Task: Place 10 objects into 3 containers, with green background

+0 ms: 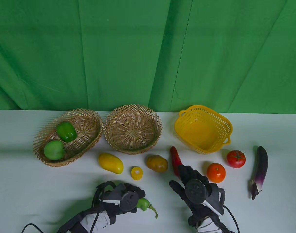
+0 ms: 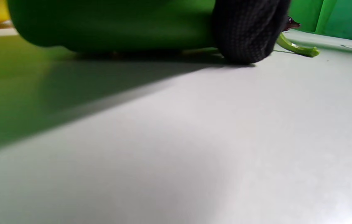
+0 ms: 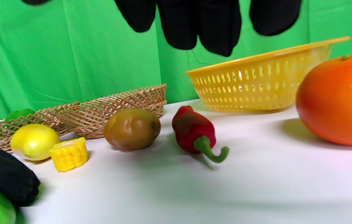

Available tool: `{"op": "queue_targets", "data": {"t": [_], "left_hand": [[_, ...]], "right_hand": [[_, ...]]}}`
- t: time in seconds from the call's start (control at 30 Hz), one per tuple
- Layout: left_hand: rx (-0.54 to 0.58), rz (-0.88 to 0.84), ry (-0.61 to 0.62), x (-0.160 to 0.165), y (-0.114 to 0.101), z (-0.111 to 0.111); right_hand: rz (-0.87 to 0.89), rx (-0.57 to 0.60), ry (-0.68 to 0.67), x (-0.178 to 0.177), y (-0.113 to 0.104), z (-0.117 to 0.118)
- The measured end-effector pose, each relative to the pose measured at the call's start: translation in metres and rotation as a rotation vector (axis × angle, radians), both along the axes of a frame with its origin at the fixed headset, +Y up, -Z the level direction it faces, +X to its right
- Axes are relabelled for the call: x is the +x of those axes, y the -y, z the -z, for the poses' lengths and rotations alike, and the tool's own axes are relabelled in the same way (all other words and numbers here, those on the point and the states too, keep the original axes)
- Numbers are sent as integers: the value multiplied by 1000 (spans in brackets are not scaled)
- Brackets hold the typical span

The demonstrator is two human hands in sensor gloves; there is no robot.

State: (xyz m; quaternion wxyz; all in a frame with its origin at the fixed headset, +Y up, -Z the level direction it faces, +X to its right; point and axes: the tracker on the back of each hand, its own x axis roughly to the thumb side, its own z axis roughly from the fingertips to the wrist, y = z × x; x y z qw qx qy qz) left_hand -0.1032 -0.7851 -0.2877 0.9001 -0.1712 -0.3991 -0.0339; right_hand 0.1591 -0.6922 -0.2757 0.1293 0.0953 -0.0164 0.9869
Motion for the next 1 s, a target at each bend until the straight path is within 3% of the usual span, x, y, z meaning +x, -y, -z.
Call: {"op": "queue_targets", "data": {"t": [0.43, 0.67, 1.0], "left_hand": [[-56, -142, -22, -9, -14, 2], [34, -242, -75, -27, -42, 7], [251, -359, -292, -80, -80, 25]], "right_hand": [[2, 0, -3, 0, 0, 0], [14, 6, -6, 0, 0, 0], [22, 8, -1, 1, -1, 0]]}}
